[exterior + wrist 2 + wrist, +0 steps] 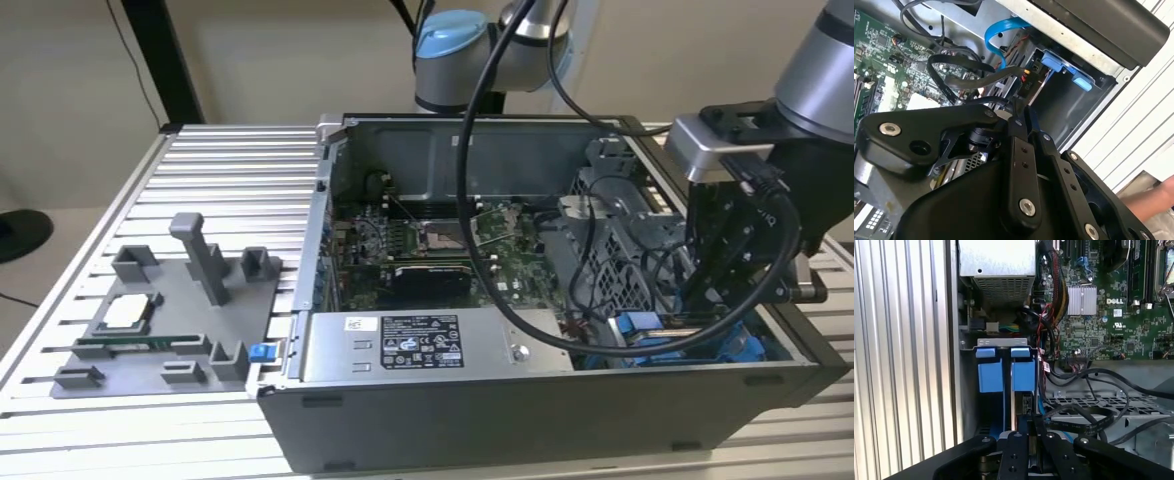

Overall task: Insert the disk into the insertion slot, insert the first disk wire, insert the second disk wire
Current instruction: 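Insert the second disk wire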

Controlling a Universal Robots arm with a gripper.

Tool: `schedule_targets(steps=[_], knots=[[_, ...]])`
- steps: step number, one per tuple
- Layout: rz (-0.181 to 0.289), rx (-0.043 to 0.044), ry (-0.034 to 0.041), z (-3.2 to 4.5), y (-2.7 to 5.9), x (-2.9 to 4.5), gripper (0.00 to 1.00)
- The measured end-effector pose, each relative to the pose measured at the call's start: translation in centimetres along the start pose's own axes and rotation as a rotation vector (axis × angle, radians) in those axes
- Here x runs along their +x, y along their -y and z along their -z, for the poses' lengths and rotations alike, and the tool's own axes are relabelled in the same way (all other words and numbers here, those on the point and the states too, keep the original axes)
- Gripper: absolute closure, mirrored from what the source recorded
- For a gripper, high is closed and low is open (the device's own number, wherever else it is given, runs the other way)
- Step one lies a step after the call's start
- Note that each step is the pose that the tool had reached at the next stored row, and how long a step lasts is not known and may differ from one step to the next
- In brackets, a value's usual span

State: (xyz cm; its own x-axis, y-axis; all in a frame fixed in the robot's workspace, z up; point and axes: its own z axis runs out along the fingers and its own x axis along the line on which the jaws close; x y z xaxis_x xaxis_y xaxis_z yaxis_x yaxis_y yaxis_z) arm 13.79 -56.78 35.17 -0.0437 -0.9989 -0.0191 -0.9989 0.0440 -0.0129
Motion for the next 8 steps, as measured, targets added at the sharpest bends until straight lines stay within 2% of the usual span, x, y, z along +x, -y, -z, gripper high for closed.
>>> schedule_targets(steps=[8], knots=[[0.000,0.0009,0.0001,-0.23,0.00,0.01,1.00]])
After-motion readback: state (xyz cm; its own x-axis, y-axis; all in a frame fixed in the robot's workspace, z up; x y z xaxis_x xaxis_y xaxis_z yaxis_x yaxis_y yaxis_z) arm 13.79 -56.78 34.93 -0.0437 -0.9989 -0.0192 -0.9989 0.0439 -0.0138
